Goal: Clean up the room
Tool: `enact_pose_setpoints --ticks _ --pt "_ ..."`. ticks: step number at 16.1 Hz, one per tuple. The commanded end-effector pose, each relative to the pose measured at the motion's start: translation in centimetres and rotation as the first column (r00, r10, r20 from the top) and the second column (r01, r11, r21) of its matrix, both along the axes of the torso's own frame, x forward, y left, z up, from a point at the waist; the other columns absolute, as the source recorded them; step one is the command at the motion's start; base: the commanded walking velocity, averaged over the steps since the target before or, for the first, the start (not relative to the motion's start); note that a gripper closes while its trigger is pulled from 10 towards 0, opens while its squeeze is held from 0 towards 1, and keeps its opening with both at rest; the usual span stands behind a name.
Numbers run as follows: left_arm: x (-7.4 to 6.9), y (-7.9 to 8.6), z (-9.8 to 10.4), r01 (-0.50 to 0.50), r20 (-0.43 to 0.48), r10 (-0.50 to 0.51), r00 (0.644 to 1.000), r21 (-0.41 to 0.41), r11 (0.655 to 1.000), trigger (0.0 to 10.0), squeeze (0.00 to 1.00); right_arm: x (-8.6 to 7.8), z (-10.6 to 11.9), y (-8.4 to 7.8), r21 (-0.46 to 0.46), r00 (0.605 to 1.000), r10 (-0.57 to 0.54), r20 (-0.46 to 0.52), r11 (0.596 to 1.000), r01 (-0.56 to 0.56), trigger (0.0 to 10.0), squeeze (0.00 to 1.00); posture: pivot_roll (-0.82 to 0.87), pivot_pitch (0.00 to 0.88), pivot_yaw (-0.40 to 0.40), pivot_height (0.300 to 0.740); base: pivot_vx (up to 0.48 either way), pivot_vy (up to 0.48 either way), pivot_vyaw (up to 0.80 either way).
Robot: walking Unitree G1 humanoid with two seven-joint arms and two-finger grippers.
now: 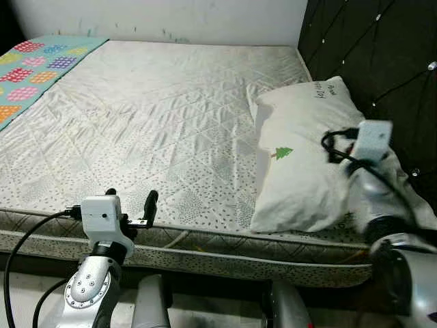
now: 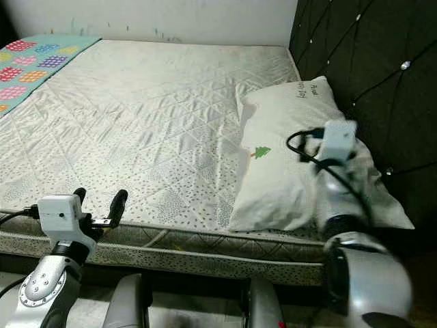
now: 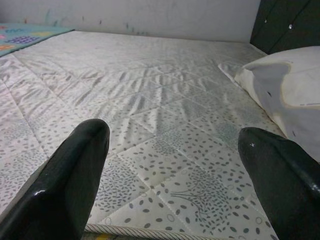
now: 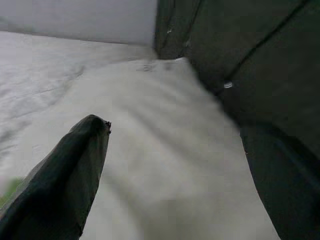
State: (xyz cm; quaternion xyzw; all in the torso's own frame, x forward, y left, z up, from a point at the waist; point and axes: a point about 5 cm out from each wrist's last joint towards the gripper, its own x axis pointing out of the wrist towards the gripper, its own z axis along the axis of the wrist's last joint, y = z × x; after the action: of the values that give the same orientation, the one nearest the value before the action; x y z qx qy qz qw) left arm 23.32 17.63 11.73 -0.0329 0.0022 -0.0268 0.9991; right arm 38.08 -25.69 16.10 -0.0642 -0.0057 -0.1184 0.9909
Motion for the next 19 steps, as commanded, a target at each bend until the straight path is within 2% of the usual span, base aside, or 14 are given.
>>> enact_pose_setpoints --ticks 1,3,6,11,13,14,15,16,18,19 --pt "0.0 0.1 0.4 0.009 0.012 -0.009 1.0 0.009 1.0 10.0 0.0 -0.4 -0.5 -0.9 -0.038 0.997 -0.064 -0.039 0.997 0.062 10.0 0.0 0.13 0.0 0.003 0.553 0.0 0.0 0.0" --pt "0.0 0.0 0.4 0.012 0.01 -0.012 1.0 0.007 1.0 10.0 0.0 -1.4 -3.0 -1.8 -0.049 0.975 -0.14 -0.173 0.99 0.133 10.0 0.0 0.13 0.0 0.004 0.553 0.0 0.0 0.0" --pt "0.0 -0.1 0.4 0.014 0.011 -0.014 1.0 0.006 1.0 10.0 0.0 -2.6 -6.2 -1.4 -0.013 0.933 -0.145 -0.329 0.989 0.149 10.0 0.0 0.13 0.0 0.003 0.553 0.0 0.0 0.0" --pt "0.0 -0.1 0.4 0.013 0.009 -0.013 1.0 0.006 1.0 10.0 0.0 -3.0 -7.9 0.1 0.027 0.915 -0.094 -0.393 0.993 0.114 10.0 0.0 0.13 0.0 0.004 0.553 0.0 0.0 0.0" --pt "0.1 -0.2 0.4 0.016 0.011 -0.016 1.0 0.005 1.0 10.0 0.0 -2.6 -7.1 0.1 0.034 0.929 -0.105 -0.356 0.992 0.125 10.0 0.0 0.13 0.0 0.002 0.553 0.0 0.0 0.0" --pt "0.2 -0.2 0.4 0.015 0.013 -0.015 1.0 0.005 1.0 10.0 0.0 -1.9 -5.7 0.2 0.058 0.954 -0.1 -0.282 0.991 0.121 10.0 0.0 0.13 0.0 0.002 0.553 0.0 0.0 0.0" --pt "0.3 -0.1 0.5 0.011 0.018 -0.011 1.0 0.005 1.0 10.0 0.0 -0.7 -3.2 0.6 0.075 0.987 -0.067 -0.148 0.994 0.079 10.0 0.0 0.12 0.0 0.001 0.553 0.0 0.0 0.0" --pt "0.4 -0.1 0.5 0.011 0.019 -0.011 1.0 0.005 1.0 10.0 0.0 -0.6 -2.9 0.7 0.077 0.99 -0.061 -0.13 0.994 0.071 10.0 0.0 0.12 0.0 0.001 0.553 0.0 0.0 0.0" --pt "0.8 -0.4 1.0 0.015 0.046 -0.016 0.999 0.005 1.0 10.0 0.0 0.4 0.0 2.6 0.071 0.998 0.048 0.043 0.996 -0.051 10.0 0.0 0.1 0.0 -0.01 0.553 0.0 0.0 0.0" --pt "0.9 -0.7 1.2 0.024 0.065 -0.024 0.998 0.004 1.0 10.0 0.0 0.3 0.3 3.1 0.065 0.994 0.076 0.083 0.995 -0.081 10.0 0.0 0.09 0.0 -0.013 0.553 0.0 0.0 0.0"
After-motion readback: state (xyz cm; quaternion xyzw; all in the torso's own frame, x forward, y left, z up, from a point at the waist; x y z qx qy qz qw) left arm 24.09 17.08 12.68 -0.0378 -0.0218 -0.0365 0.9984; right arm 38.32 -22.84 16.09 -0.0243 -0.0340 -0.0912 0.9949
